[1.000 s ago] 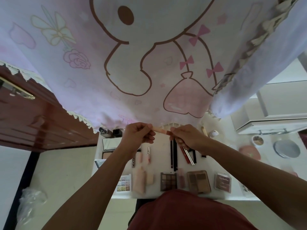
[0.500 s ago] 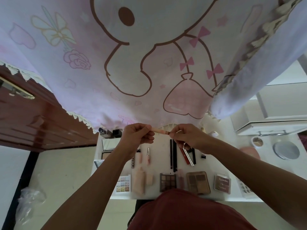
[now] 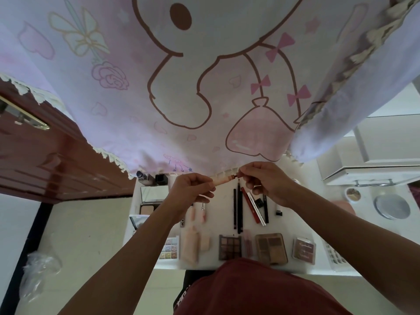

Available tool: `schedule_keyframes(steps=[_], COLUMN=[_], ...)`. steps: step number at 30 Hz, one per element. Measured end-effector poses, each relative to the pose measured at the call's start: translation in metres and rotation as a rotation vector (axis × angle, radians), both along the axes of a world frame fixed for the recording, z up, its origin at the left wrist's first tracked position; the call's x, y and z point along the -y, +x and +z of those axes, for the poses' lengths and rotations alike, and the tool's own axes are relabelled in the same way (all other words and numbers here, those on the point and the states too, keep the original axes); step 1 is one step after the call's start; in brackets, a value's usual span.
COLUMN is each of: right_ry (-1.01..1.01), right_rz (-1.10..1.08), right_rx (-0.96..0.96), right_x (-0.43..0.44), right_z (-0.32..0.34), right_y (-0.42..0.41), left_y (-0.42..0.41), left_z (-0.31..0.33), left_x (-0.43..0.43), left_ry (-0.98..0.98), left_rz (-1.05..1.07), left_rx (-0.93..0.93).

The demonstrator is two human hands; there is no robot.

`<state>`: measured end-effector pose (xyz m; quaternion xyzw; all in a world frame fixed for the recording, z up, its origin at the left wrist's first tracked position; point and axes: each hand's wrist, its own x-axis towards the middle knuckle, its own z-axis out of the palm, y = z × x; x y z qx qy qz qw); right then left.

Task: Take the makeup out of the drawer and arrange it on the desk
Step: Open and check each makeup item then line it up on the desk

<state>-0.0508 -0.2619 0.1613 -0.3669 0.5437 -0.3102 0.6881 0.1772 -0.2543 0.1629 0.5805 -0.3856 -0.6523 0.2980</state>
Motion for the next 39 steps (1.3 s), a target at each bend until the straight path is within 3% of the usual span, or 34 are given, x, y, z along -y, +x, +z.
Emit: schedule_keyframes(steps=[5, 10, 30, 39], right_ry=[-0.083, -0.186, -0.15, 0.021], right_rz=[0.013, 0.021, 0.032, 0.078], right_rx=[-0.032, -0.064, -0.216, -0.298], right_x=[0.004, 0.008, 0.018, 0.024], right_z=[0.005, 0.011, -0.014, -0.069], right_y=[0.005, 0.011, 0.012, 0.041], left_y=[-0.009, -0.016, -0.022, -0.031], left_z=[-0.001, -0.008, -0.045, -0.092], left_x=[-0.007, -0.012, -0.039, -0.071], left_ry=[-0.122, -0.186, -0.101, -0.031], left_rz=[-0.176, -0.265, -0.202, -0.056], left_rx=[0.223, 0.324, 0.381, 0.652])
